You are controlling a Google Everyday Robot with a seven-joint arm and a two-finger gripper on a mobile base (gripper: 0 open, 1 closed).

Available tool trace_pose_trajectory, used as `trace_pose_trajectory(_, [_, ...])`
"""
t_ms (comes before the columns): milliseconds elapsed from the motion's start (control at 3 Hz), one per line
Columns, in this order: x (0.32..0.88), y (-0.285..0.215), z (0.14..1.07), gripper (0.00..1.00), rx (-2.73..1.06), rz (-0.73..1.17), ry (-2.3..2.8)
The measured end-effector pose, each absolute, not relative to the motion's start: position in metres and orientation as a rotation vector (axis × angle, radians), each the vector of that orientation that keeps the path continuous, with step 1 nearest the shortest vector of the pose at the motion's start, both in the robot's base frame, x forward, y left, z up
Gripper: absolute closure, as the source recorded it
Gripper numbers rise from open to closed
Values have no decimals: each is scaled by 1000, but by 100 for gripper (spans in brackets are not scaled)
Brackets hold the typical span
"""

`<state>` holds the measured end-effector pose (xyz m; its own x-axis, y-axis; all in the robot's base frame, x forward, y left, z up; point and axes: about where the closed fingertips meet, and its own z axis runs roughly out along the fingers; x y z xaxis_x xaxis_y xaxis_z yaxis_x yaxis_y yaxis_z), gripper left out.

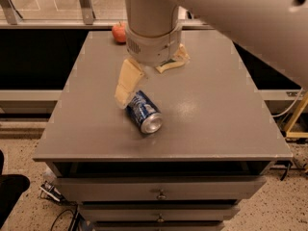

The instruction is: Place pepsi can upright

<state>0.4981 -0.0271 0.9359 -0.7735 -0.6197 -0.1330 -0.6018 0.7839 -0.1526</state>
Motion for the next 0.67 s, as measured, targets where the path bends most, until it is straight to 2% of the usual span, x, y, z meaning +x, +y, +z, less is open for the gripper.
trace_pose_trajectory(667, [508,-4,899,0,-900,-128,2918])
